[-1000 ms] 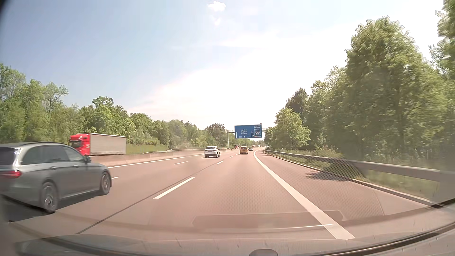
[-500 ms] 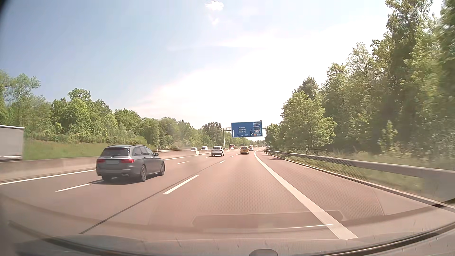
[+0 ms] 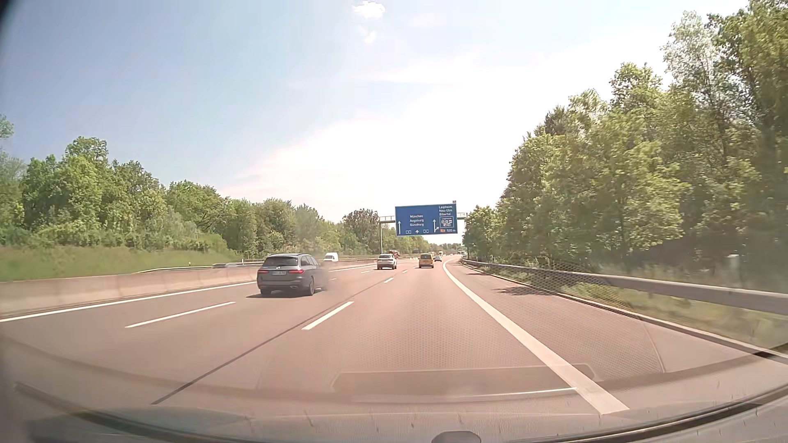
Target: Follow the waypoints while adhering to traffic rules and regulations
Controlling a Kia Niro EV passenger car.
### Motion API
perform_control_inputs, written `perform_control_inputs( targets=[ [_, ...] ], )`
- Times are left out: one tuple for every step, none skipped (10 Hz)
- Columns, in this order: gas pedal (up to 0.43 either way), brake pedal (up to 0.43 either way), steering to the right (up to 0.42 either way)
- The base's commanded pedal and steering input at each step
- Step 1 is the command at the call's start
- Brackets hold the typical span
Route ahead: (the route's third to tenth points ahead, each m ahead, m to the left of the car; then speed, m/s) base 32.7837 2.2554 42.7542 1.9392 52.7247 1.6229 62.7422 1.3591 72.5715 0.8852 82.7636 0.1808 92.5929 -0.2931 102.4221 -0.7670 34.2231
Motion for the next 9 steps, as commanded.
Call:
perform_control_inputs(
  targets=[
    [0.409,0.000,0.000],
    [0.409,0.000,0.001],
    [0.409,0.000,0.002],
    [0.398,0.000,0.002],
    [0.398,0.000,0.001],
    [0.398,0.000,0.001],
    [0.390,0.000,0.001],
    [0.390,0.000,0.001],
    [0.378,0.000,0.001]
  ],
)
